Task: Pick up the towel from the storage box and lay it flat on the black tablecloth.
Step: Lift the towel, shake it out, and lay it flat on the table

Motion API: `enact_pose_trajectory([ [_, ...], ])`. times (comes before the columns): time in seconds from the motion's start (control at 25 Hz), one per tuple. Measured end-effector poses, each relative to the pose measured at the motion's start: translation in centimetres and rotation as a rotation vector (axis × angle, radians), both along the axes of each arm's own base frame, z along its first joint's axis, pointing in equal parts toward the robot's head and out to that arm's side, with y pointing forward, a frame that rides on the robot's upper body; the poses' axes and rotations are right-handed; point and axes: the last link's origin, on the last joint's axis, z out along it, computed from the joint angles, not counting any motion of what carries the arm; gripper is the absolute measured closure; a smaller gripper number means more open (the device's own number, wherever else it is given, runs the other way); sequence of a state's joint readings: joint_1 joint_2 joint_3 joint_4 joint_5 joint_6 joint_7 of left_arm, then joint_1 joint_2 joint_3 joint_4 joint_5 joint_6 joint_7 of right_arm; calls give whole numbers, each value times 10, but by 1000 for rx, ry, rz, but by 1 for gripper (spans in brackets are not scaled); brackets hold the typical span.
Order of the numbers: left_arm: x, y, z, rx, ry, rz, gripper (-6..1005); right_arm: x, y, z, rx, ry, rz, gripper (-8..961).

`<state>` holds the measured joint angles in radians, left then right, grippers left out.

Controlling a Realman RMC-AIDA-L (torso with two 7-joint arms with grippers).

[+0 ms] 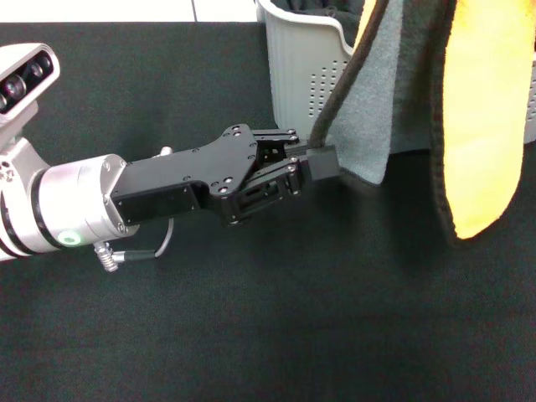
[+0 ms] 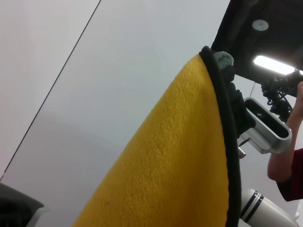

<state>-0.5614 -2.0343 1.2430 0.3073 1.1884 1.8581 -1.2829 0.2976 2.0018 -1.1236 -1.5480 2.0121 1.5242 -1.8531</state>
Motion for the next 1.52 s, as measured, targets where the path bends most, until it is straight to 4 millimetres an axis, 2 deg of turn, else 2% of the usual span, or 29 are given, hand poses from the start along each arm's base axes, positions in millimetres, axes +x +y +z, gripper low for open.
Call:
enact_pose_trajectory([
  [0.52, -1, -1, -1, 9, -6, 7, 752, 0, 0, -1, -4, 0, 3, 940],
  [0.72, 0, -1, 0, 19, -3, -3, 767, 1, 0, -1, -7, 4, -2, 940],
  [0.92, -2, 0, -1, 25, 1, 4, 819, 1, 1, -1, -9, 6, -3, 940],
  [1.04, -2, 0, -1, 25, 0, 5, 987, 2, 1, -1, -9, 7, -4, 940],
  [1.44, -6, -2, 2, 61, -21, 28, 992, 6, 1, -2, -32, 27, -17, 940],
  [1.52, -6, -2, 8, 63, -37, 18, 992, 10, 1, -3, -50, 37, -28, 940],
])
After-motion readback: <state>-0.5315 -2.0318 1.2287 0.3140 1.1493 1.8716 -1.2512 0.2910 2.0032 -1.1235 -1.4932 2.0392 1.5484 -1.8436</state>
